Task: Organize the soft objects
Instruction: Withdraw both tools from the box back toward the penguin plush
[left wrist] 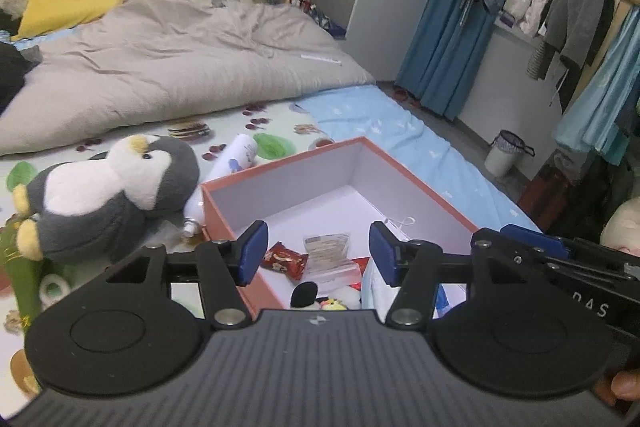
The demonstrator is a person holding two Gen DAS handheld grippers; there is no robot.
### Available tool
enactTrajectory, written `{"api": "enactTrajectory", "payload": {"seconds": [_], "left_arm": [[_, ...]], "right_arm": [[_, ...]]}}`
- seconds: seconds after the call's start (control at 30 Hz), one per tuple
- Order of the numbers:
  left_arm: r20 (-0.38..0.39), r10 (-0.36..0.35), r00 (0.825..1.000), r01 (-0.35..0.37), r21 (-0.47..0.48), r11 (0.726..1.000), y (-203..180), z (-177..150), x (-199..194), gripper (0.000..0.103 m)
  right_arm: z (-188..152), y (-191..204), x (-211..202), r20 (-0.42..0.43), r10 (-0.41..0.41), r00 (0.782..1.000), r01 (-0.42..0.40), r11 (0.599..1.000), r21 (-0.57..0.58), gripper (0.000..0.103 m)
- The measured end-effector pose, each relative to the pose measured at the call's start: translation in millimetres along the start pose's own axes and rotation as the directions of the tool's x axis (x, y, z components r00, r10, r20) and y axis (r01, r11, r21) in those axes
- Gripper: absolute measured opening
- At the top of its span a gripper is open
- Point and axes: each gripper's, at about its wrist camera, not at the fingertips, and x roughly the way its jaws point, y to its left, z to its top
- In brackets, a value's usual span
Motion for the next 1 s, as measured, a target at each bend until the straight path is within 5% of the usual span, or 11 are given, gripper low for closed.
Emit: {"api": "enactTrajectory", "payload": {"seconds": [0.43,1.0], "left_arm": [[0.037,0.087,0.995,-0.085,-0.061,0.995,35,-55,-77,0.069],[-0.023,0.211,0.977,-0.212,-0.156,0.965,92,-133,-92,0.077]], "right_arm": [[-41,49,-33,-0.010,0.063,0.998,-0.063,0.996,-0.061,0.043],[-95,85,-17,-0.084,0.109,0.990,-0.118,0.986,-0.116,0.043]]}}
